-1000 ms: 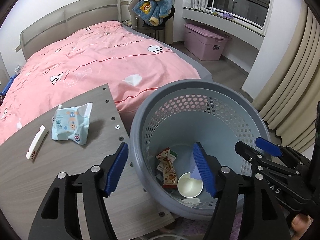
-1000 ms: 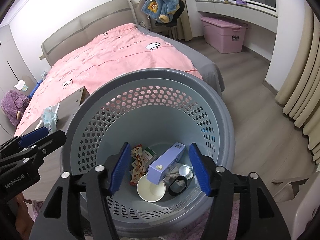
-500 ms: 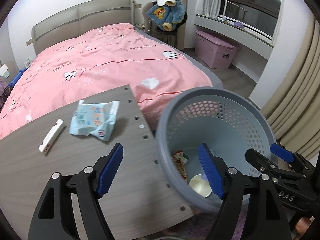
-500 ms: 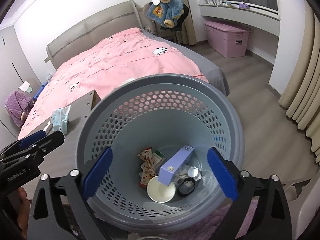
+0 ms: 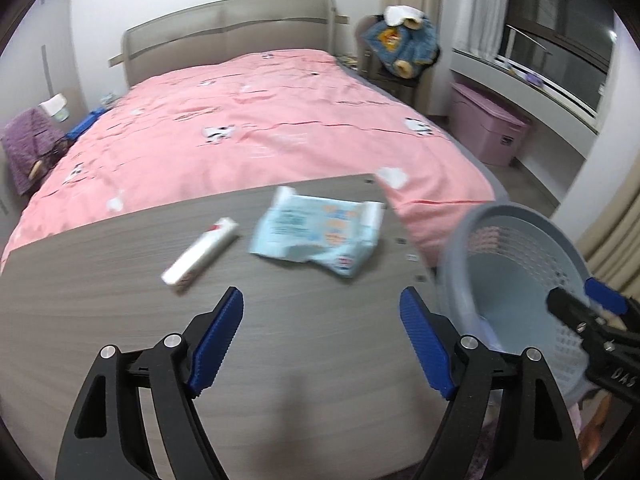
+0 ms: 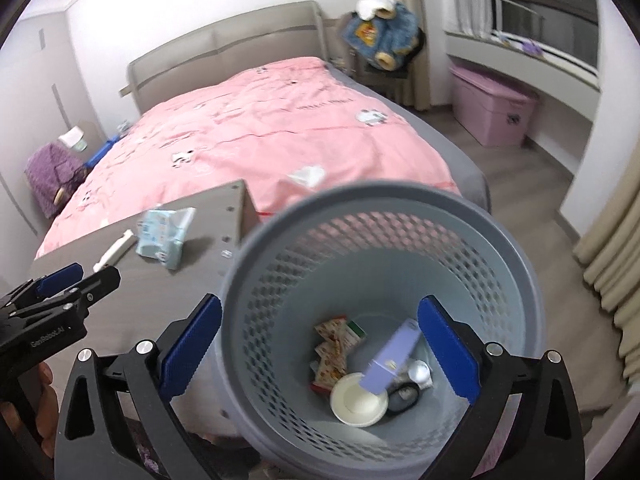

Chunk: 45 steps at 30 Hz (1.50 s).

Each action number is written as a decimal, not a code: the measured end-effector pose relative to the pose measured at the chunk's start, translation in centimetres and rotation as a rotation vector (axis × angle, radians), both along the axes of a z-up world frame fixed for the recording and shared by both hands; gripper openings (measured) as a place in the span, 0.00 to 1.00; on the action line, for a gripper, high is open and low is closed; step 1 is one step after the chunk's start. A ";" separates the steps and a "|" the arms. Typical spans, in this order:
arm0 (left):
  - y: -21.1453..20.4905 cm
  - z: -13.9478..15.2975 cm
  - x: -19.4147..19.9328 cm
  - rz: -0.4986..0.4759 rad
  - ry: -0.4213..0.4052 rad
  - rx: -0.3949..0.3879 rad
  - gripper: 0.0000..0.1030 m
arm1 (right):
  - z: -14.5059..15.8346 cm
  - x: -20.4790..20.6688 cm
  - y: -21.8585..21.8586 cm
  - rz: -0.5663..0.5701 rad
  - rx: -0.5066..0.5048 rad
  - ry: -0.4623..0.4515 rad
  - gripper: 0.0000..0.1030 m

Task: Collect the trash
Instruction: 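Move both open tools back over the table toward the wipes packet, then lower the open right tool around the blue wipes packet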

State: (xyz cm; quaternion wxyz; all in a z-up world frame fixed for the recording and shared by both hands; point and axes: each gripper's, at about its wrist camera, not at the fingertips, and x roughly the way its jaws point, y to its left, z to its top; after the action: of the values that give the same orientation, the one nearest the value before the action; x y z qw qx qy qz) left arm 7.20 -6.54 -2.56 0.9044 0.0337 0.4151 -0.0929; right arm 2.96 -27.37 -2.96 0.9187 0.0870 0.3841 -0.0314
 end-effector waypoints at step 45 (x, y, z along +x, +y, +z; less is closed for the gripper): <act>15.6 -1.9 5.1 0.333 0.022 -0.027 0.75 | -3.4 15.5 15.1 0.534 -0.039 0.189 0.94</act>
State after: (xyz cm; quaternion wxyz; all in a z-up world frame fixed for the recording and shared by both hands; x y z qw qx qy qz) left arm 12.35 9.03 -4.45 0.9031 -0.0486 0.4235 0.0526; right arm 18.44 -12.27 -6.40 0.8560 -0.0382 0.4767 0.1966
